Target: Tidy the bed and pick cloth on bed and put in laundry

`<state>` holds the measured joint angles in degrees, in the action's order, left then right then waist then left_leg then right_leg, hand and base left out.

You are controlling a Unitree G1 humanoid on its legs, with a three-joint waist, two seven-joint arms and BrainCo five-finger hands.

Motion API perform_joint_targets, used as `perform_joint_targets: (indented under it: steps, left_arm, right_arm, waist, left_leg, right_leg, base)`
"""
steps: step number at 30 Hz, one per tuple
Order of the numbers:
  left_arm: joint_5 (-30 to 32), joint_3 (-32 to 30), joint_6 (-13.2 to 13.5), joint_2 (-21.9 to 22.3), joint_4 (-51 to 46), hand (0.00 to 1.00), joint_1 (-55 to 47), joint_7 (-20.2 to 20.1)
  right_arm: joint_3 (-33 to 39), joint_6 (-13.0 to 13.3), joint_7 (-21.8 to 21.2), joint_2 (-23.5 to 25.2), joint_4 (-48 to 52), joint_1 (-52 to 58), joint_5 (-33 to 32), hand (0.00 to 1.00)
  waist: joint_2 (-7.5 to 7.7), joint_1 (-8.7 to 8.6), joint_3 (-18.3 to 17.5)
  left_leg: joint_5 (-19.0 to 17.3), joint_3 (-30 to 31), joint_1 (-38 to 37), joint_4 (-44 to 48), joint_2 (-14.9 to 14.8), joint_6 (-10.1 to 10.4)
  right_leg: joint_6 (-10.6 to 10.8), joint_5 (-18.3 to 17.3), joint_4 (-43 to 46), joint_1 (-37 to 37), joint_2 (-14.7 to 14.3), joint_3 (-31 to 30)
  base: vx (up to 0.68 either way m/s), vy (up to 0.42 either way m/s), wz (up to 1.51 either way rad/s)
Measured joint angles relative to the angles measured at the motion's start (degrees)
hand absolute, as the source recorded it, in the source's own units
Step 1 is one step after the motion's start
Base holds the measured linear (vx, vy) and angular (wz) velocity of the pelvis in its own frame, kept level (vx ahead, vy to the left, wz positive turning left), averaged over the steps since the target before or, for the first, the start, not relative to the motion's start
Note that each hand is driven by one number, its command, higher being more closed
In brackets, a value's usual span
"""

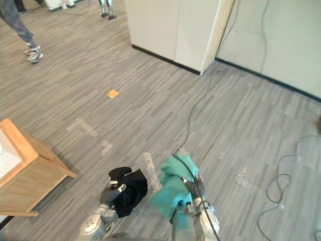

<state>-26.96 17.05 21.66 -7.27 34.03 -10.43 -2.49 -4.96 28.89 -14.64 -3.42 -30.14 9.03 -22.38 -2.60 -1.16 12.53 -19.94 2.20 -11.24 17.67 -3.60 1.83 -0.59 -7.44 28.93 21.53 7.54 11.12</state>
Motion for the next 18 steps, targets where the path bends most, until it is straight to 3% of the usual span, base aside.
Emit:
perform_joint_targets:
  steps: [2, 3, 5, 6, 8, 10, 12, 13, 14, 15, 17, 18]
  left_arm:
    - [-1.28, -0.09, 0.05, 0.04, 0.01, 1.0, -0.4, -0.39]
    - [-2.01, -0.24, 0.15, 0.16, 0.0, 1.0, -0.62, -1.42]
    - [-2.45, -0.39, 0.95, 0.7, -0.33, 1.0, -1.79, -2.83]
    - [-2.35, -1.56, 1.54, 1.31, -1.47, 1.0, -2.1, -3.7]
    - [-2.36, -2.18, 1.75, 1.95, -2.72, 1.0, -2.98, -3.88]
    - [-2.34, -2.02, 1.75, 2.28, -4.09, 1.0, -3.35, -3.92]
    - [-2.15, -1.65, 2.39, 2.33, -5.64, 1.0, -3.41, -3.72]
    - [-1.71, -1.25, 3.01, 2.6, -5.72, 1.0, -3.03, -3.21]
    - [-1.62, -0.99, 3.05, 2.7, -5.71, 1.0, -2.84, -2.96]
    - [-1.63, 0.12, 3.06, 2.74, -5.67, 1.0, -2.3, -2.03]
    - [-1.66, 1.63, 3.07, 2.76, -5.56, 1.0, -1.7, -1.2]
    - [-1.72, 1.73, 3.07, 2.67, -5.14, 1.0, -1.49, -0.86]
  right_arm:
    - [-0.06, -3.93, -0.64, -0.02, 0.07, 0.26, -0.15, 1.0]
    - [-0.24, -6.02, -1.33, -0.17, 0.02, 0.47, -0.42, 1.0]
    - [-0.63, -9.74, -2.67, -1.4, 0.0, 1.78, -1.18, 1.0]
    - [-0.67, -11.84, -3.22, -1.62, 0.0, 2.38, -1.3, 1.0]
    - [-0.72, -14.39, -3.38, -1.75, 0.03, 2.69, -1.62, 1.0]
    - [-0.7, -16.05, -3.53, -1.87, 0.46, 2.73, -1.67, 1.0]
    - [-0.93, -17.28, -4.06, -1.69, 2.46, 3.28, -1.59, 1.0]
    - [-0.93, -17.65, -4.52, -1.71, 3.0, 3.48, -1.51, 1.0]
    - [-0.89, -17.86, -4.6, -1.72, 3.09, 3.8, -1.43, 1.0]
    - [-0.82, -18.01, -4.63, -1.72, 3.14, 4.09, -1.25, 1.0]
    - [-0.87, -18.13, -4.55, -1.66, 3.04, 5.54, -0.97, 1.0]
    - [-1.03, -18.21, -4.26, -1.24, 2.52, 6.02, -0.94, 1.0]
  waist:
    - [-0.24, -0.47, -0.17]
    - [-0.51, -0.42, -0.2]
    - [-1.57, -0.23, -0.21]
    - [-1.77, 0.75, -0.13]
    - [-0.89, 1.4, 0.53]
    - [-0.85, 2.25, 0.62]
    - [-0.99, 2.24, 0.54]
    - [-0.94, 2.3, 0.54]
    - [-0.92, 2.25, 0.52]
    - [-0.9, 2.1, 0.45]
    - [-0.6, 1.97, 0.34]
    - [0.48, 1.95, -0.66]
  left_leg:
    - [3.1, -0.16, 4.96, 10.75, -0.87, 2.11]
    - [7.77, -0.43, 9.35, 19.04, -1.77, 3.19]
    - [13.01, -2.37, 16.4, 32.87, -4.96, 2.17]
    - [11.53, -4.45, 19.96, 40.64, -5.66, 1.17]
    - [9.3, -6.55, 23.29, 42.81, -4.84, 0.48]
    - [7.31, -9.09, 24.99, 35.84, -3.12, 0.24]
    - [6.8, -13.34, 25.19, 20.12, -1.15, 0.09]
    - [8.74, -16.14, 24.5, 8.92, -0.13, 0.24]
    - [10.6, -17.71, 24.09, 3.74, 0.23, 0.21]
    - [14.77, -20.93, 23.24, -4.82, 0.8, -0.16]
    - [21.83, -26.21, 22.26, -10.89, 0.58, -3.24]
    - [22.1, -29.04, 21.94, -11.15, 2.17, -7.16]
  right_leg:
    - [-0.61, -2.54, 0.19, -1.79, 0.18, 1.77]
    - [-0.8, -3.4, -1.43, -3.8, -0.06, 2.83]
    - [-1.56, -3.93, -6.25, -8.79, -1.95, 4.49]
    - [-2.15, -4.29, -8.41, -12.21, -2.45, 4.72]
    - [-2.65, -4.56, -12.23, -17.66, -2.51, 5.49]
    - [-3.18, -4.48, -15.4, -22.13, -2.48, 5.93]
    - [-2.53, -4.21, -18.15, -25.25, -2.35, 7.3]
    - [-2.15, -4.35, -19.36, -26.51, -2.34, 7.92]
    - [-1.81, -4.49, -19.96, -27.52, -2.34, 8.37]
    - [-0.51, -4.88, -21.19, -29.31, -2.35, 9.53]
    - [1.94, -6.23, -22.34, -31.94, -2.12, 11.7]
    - [3.3, -6.93, -22.46, -32.85, -0.34, 13.23]
  base:
    - [0.33, -0.25, 0.46]
    - [0.31, -0.243, 0.42]
    - [0.32, -0.197, 0.3]
    - [0.34, -0.151, 0.15]
    - [0.33, -0.102, 0.09]
    - [0.36, -0.044, 0.02]
    - [0.37, 0.036, 0.11]
    - [0.29, 0.061, 0.15]
    - [0.41, 0.093, 0.23]
    - [0.43, 0.117, 0.4]
    - [0.45, 0.138, 0.48]
    - [0.48, 0.164, 0.38]
